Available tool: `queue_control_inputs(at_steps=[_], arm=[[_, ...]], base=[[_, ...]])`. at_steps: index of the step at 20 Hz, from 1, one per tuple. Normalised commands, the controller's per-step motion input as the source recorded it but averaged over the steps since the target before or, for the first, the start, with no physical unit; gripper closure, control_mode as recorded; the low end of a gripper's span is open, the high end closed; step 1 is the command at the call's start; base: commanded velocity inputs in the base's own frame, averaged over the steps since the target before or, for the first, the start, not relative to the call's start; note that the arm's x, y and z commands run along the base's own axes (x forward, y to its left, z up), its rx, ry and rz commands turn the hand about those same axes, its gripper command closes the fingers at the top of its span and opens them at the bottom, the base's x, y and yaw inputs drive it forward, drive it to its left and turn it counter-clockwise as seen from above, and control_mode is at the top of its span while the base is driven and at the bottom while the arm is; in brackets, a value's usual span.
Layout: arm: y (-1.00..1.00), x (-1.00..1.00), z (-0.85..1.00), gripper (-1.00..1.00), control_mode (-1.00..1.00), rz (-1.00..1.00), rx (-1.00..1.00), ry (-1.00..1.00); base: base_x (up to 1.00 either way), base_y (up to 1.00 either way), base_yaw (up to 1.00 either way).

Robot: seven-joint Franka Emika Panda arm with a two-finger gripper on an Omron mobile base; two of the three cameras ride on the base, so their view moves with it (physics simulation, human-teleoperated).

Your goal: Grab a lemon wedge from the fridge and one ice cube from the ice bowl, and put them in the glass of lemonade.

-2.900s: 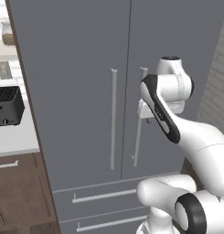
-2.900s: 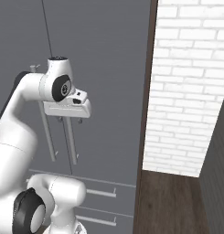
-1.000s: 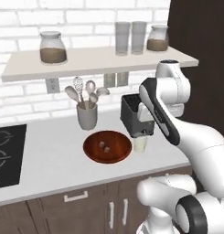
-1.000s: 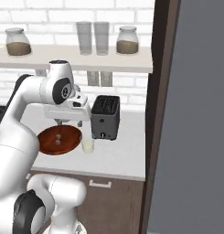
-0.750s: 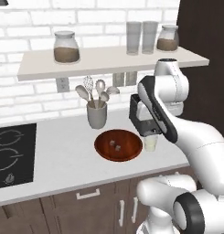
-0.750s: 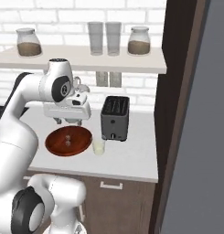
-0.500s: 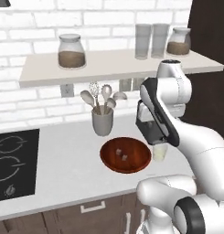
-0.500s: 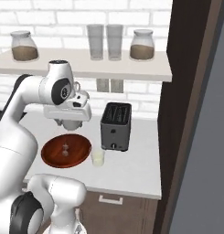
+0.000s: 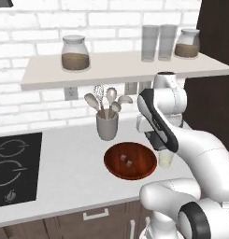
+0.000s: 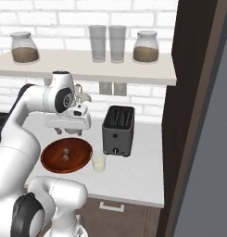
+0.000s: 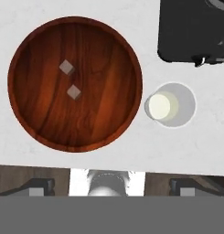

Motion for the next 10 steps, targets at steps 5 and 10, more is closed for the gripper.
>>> queue_control_inputs(at_steps=[5,10], arm=[[0.08,0.01,-0.07,-1.0,-1.0,0.04,0.01,0.13],[0.17,0.01,-0.22,-1.0,-1.0,-0.07,-0.02,0.07]], base=[[0.0,0.0,0.0],[0.0,0.0,0.0]])
